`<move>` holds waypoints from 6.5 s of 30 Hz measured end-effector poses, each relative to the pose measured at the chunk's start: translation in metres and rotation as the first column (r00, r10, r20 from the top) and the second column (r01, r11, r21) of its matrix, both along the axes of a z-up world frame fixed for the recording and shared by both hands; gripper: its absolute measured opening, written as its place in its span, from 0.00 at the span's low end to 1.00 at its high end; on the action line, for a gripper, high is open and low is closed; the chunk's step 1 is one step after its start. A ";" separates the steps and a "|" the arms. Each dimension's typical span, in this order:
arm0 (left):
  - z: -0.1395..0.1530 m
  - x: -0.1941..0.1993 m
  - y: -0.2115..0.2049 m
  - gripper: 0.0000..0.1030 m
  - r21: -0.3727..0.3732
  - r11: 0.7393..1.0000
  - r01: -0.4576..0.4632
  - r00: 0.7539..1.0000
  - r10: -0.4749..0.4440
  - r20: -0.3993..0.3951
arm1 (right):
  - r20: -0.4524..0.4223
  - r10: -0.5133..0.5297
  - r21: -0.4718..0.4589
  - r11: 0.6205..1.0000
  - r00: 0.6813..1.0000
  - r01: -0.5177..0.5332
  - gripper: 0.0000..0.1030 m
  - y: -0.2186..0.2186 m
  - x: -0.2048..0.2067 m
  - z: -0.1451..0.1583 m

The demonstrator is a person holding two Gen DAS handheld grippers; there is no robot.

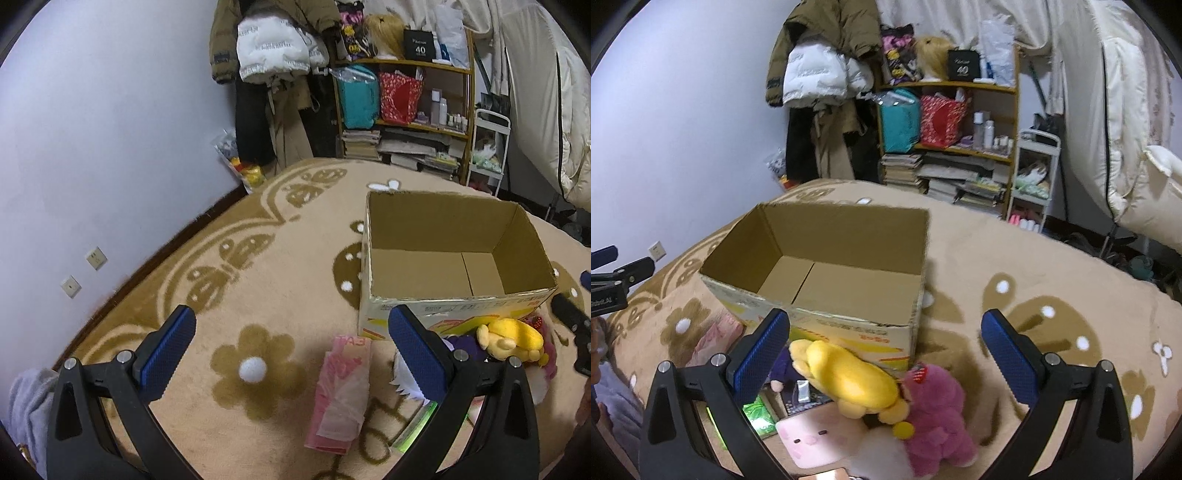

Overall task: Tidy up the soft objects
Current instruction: 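Grasp the pink wrapped tissue pack with the left tool while the right tool grasps the yellow plush, then lift the tissue pack and yellow plush and carry both over the box, then lower both items into the box and open both tools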

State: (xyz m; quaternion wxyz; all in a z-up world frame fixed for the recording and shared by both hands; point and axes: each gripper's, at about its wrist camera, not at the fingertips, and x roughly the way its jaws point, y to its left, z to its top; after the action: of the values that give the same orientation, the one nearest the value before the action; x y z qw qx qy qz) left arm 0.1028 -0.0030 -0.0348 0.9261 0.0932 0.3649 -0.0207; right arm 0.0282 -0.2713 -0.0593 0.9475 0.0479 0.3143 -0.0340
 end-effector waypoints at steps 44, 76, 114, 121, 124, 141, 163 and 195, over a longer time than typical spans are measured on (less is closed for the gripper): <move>-0.133 0.037 -0.034 1.00 0.095 0.992 0.084 0.922 -0.041 -0.385 | -0.205 0.137 0.007 0.990 0.969 -0.138 0.96 0.025 0.036 -0.071; -0.134 0.025 -0.021 0.43 -0.054 0.998 0.043 0.906 -0.062 -0.419 | -0.193 0.217 0.001 0.975 0.957 -0.221 0.55 0.037 0.027 -0.071; 0.005 -0.022 -0.014 0.41 -0.044 0.998 0.034 0.999 -0.032 0.035 | 0.142 0.175 0.003 0.984 0.974 -0.177 0.55 0.037 -0.028 0.015; 0.027 -0.022 -0.029 0.41 -0.036 0.997 0.067 0.992 -0.062 0.114 | 0.213 0.152 -0.017 0.988 0.965 -0.152 0.55 0.035 -0.028 0.036; 0.035 -0.016 -0.033 0.41 -0.040 0.997 0.069 0.988 -0.063 0.144 | 0.221 0.144 -0.024 0.990 0.964 -0.143 0.55 0.033 -0.020 0.040; 0.037 0.028 -0.055 0.41 -0.028 0.997 0.071 0.972 -0.063 0.225 | 0.249 0.004 0.005 1.000 0.969 -0.006 0.55 0.011 0.047 0.055; -0.003 0.060 -0.085 0.42 -0.059 0.990 0.129 0.980 -0.118 0.163 | 0.126 0.060 0.113 0.991 0.990 -0.074 0.56 -0.005 0.080 0.005; -0.005 0.043 -0.096 0.77 -0.014 0.985 0.172 0.983 -0.171 0.065 | 0.054 0.130 0.066 0.989 0.990 -0.133 0.87 -0.010 0.073 0.001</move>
State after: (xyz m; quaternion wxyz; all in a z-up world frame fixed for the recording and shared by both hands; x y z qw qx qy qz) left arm 0.1459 -0.0995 -0.0396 0.9330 0.1156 0.3254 -0.1011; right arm 0.1016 -0.2812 -0.0578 0.9529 0.0608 0.2944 0.0406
